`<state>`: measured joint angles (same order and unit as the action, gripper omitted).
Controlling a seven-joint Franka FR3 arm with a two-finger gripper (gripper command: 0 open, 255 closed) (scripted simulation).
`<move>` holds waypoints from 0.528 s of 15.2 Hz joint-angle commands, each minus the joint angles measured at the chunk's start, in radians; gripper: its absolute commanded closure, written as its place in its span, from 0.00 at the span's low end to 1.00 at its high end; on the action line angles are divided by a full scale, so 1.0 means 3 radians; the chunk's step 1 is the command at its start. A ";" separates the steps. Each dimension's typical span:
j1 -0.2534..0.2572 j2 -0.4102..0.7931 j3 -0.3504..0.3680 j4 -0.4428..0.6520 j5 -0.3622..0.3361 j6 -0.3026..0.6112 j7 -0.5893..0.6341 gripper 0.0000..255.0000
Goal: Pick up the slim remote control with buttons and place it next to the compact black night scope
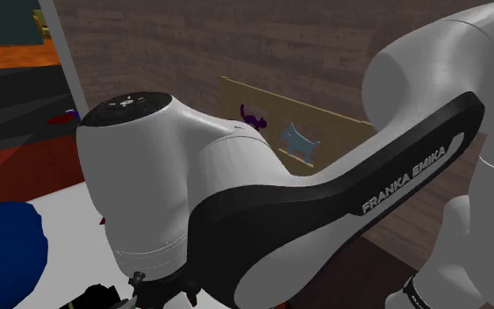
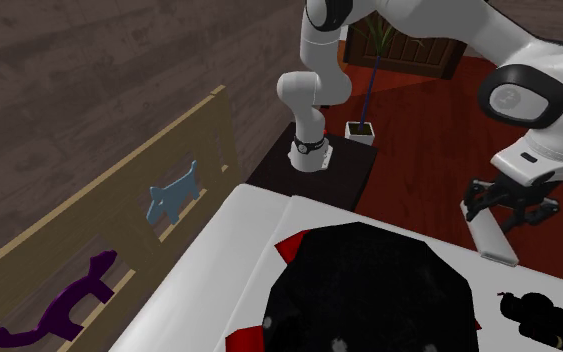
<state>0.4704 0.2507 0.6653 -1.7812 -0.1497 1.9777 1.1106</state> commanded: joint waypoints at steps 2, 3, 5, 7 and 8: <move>0.0006 0.0042 -0.0012 -0.0084 -0.0034 0.0120 0.0020 1.00; 0.0009 0.0058 -0.0017 -0.0111 -0.0047 0.0160 0.0028 1.00; 0.0016 0.0092 -0.0027 -0.0163 -0.0074 0.0238 0.0045 1.00; 0.0024 0.0128 -0.0038 -0.0212 -0.0103 0.0316 0.0063 1.00; 0.0029 0.0148 -0.0044 -0.0235 -0.0118 0.0354 0.0072 1.00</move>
<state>0.4788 0.2914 0.6536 -1.8440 -0.1818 2.0725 1.1308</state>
